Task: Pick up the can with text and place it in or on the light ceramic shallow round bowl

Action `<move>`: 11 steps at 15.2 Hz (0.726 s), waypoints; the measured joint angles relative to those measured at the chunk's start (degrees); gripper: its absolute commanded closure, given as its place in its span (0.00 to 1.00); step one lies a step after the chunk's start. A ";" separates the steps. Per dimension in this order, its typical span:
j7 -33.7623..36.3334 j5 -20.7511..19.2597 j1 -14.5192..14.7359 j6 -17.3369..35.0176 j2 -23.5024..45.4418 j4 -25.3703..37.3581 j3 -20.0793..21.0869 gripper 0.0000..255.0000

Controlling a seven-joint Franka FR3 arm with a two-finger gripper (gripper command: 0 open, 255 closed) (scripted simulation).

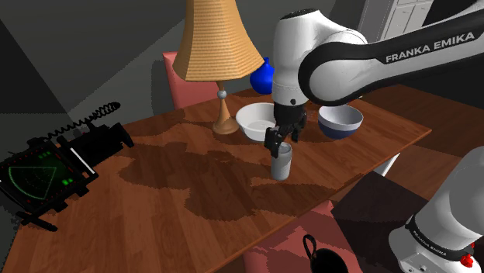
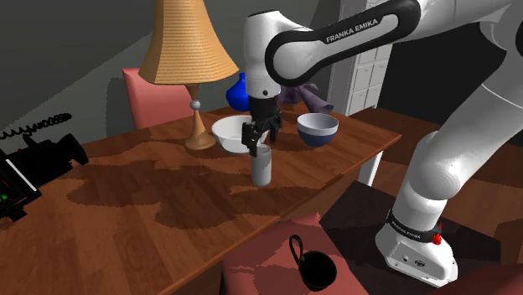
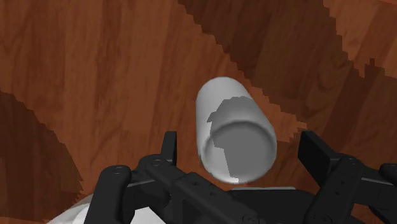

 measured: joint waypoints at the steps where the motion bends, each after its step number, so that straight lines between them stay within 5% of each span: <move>1: 0.07 0.01 0.02 0.82 0.19 -0.63 0.13 0.00; 10: 0.29 -0.11 0.00 3.87 1.23 -2.63 0.59 0.00; 11: 0.29 -0.11 0.00 3.87 1.23 -2.63 0.59 1.00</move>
